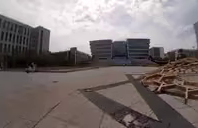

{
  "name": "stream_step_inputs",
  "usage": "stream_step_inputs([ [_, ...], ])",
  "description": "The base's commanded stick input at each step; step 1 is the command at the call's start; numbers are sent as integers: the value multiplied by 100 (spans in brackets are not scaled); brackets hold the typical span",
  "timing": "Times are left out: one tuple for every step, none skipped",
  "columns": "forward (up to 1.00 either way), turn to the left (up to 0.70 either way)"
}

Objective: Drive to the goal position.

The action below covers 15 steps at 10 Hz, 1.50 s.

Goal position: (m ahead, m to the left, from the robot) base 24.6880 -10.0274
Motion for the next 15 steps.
stream_step_inputs([
  [70,0],
  [70,0],
  [70,-1],
  [70,-4],
  [70,-8],
  [70,-11],
  [70,-14],
  [70,-28],
  [70,-9],
  [70,-3],
  [70,0],
  [70,0],
  [70,0],
  [70,0],
  [70,0],
])
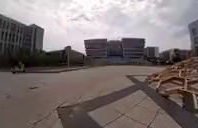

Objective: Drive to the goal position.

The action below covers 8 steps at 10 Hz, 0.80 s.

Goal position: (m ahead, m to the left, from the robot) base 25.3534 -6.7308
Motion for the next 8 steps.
stream_step_inputs([
  [70,-2],
  [70,-16],
  [70,-28],
  [70,-32],
  [70,-28],
  [70,-23],
  [70,-14],
  [70,-5],
])
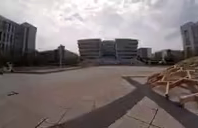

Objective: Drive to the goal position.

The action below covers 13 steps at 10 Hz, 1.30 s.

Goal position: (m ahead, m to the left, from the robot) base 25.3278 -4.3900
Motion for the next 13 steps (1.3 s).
stream_step_inputs([
  [70,0],
  [70,0],
  [70,0],
  [70,0],
  [70,-7],
  [70,-19],
  [70,-28],
  [70,-25],
  [70,-9],
  [70,0],
  [70,0],
  [70,0],
  [70,0],
])
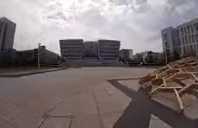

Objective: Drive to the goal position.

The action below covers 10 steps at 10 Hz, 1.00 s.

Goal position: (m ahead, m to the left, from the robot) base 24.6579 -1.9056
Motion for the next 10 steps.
stream_step_inputs([
  [70,0],
  [70,-2],
  [70,-4],
  [70,-5],
  [70,-5],
  [70,0],
  [70,0],
  [70,0],
  [70,0],
  [70,0],
])
